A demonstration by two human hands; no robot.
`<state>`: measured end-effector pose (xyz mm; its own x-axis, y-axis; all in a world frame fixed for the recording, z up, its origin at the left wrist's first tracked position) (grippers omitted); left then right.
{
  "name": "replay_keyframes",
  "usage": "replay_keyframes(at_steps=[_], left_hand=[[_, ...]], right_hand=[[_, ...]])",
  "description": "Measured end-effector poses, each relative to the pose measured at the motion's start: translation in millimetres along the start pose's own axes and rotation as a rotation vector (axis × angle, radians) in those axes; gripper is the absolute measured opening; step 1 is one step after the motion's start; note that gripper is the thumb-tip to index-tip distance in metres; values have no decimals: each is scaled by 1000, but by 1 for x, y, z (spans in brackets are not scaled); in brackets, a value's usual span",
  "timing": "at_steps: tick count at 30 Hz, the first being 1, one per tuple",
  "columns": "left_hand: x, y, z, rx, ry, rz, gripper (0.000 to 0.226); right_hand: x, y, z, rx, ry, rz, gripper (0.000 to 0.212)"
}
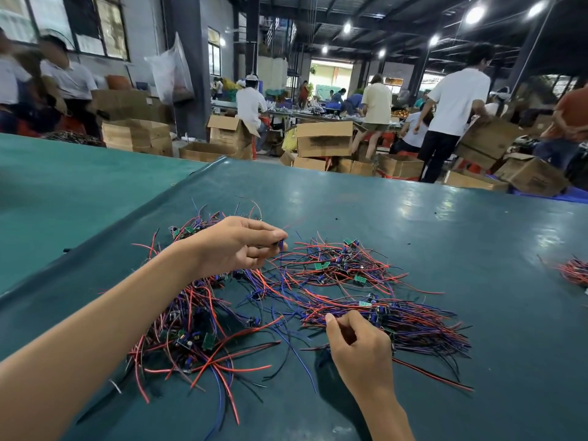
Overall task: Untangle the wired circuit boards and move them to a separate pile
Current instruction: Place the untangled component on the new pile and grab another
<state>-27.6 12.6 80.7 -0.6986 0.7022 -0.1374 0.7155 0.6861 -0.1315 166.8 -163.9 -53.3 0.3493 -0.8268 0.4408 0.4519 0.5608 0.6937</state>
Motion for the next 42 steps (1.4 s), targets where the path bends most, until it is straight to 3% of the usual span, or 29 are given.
replay_keyframes(at_steps=[4,7,12,16,18,21,23,25,27,30,33,37,42], left_hand=[[-18,31,13,175,-73,-190,8],[-38,54,22,267,-240,-240,8],[-68,85,32,229,-326,-224,12],[-61,82,49,213,-83,-286,15],[-44,74,56,112,130,-371,17],[-5,54,56,-157,818,-526,25],[25,42,52,-220,1243,-613,36],[53,33,49,-99,1581,-662,37],[74,26,48,89,1752,-614,37],[90,26,49,189,1832,-453,45],[92,32,45,203,1758,-417,49],[91,40,44,159,1651,-553,30],[83,45,52,113,1600,-706,35]], right_hand=[[-2,0,-2,6,-9,1,33],[-2,0,-2,28,-2,-5,40],[-2,1,-3,65,-13,16,43],[0,1,-3,90,-21,29,41],[0,0,-5,14,7,47,43],[-2,-1,-4,-5,-2,63,49],[-2,0,-2,30,-13,61,46],[-2,0,-2,23,-12,63,43],[-2,0,-2,11,-12,69,42],[-3,0,-1,13,-13,68,44],[-2,0,-2,-7,-3,65,44],[-1,0,-4,-42,2,47,38],[-1,2,-2,-11,-15,59,37]])
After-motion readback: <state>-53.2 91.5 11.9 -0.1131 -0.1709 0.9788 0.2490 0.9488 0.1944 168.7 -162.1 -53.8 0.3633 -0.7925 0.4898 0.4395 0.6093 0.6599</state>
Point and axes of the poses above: each hand's wrist, its own y-axis towards the middle knuckle, its own x-axis out of the back of the hand, z = x × y, the point moved 1 cm from there along y, towards the middle knuckle, and after that the axes turned 5 degrees about -z, right-handed, at the moved point
